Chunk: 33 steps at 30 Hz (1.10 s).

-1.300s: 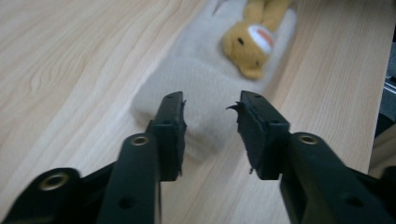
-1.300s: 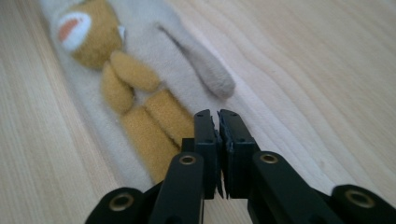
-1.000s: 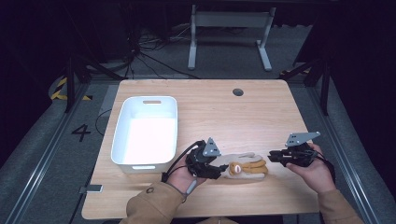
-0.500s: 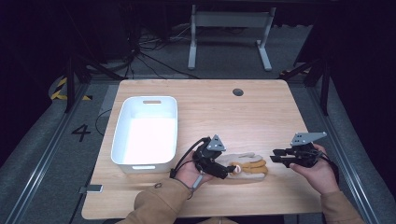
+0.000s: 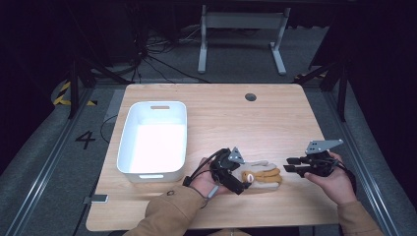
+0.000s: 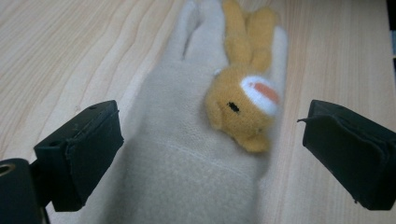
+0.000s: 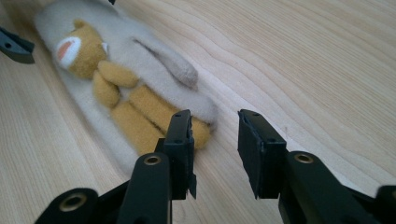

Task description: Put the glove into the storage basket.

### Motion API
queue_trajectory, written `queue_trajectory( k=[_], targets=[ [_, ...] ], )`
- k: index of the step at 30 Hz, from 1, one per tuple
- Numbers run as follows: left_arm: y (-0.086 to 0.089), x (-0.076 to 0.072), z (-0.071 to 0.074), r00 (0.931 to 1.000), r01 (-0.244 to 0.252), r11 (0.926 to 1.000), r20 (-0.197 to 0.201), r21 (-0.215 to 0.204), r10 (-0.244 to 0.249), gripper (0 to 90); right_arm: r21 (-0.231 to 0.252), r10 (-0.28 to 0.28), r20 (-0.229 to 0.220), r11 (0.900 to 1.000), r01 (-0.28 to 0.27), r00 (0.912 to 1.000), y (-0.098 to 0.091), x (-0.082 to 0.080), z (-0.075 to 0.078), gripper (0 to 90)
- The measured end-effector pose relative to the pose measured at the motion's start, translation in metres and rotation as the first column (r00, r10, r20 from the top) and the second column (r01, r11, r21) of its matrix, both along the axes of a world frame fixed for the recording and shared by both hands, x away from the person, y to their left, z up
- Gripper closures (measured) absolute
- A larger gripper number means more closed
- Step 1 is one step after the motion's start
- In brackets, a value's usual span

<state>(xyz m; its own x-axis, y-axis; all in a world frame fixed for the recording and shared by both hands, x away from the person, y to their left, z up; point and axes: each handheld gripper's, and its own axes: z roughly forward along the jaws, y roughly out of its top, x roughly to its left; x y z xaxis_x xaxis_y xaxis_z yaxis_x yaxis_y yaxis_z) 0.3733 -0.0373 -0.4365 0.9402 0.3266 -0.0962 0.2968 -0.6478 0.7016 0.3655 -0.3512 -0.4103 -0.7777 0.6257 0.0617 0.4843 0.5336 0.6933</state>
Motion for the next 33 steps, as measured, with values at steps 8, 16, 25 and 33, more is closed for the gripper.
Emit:
queue_trajectory(
  k=[8,16,25,33],
  targets=[
    [-0.006,0.007,-0.013,0.9998,0.0,0.9996,0.022,0.029,-0.001,3.8,0.003,0.006,-0.005,1.0,-0.006,1.0,0.001,0.0,-0.001,64.9],
    [-0.009,0.011,-0.021,0.9998,0.005,0.9984,0.018,0.057,-0.006,4.0,-0.001,0.01,-0.014,0.9999,-0.01,0.9998,0.002,0.001,-0.003,64.2],
    [-0.018,0.012,-0.025,0.9995,0.029,0.9929,0.012,0.116,-0.031,4.5,-0.002,0.007,-0.028,1.0,-0.007,0.9996,0.002,0.002,-0.006,63.5],
    [-0.02,0.011,-0.028,0.9987,0.035,0.9895,0.033,0.14,-0.04,3.4,0.0,0.008,-0.028,1.0,-0.008,0.9996,0.002,0.002,-0.006,63.1]
  ],
)
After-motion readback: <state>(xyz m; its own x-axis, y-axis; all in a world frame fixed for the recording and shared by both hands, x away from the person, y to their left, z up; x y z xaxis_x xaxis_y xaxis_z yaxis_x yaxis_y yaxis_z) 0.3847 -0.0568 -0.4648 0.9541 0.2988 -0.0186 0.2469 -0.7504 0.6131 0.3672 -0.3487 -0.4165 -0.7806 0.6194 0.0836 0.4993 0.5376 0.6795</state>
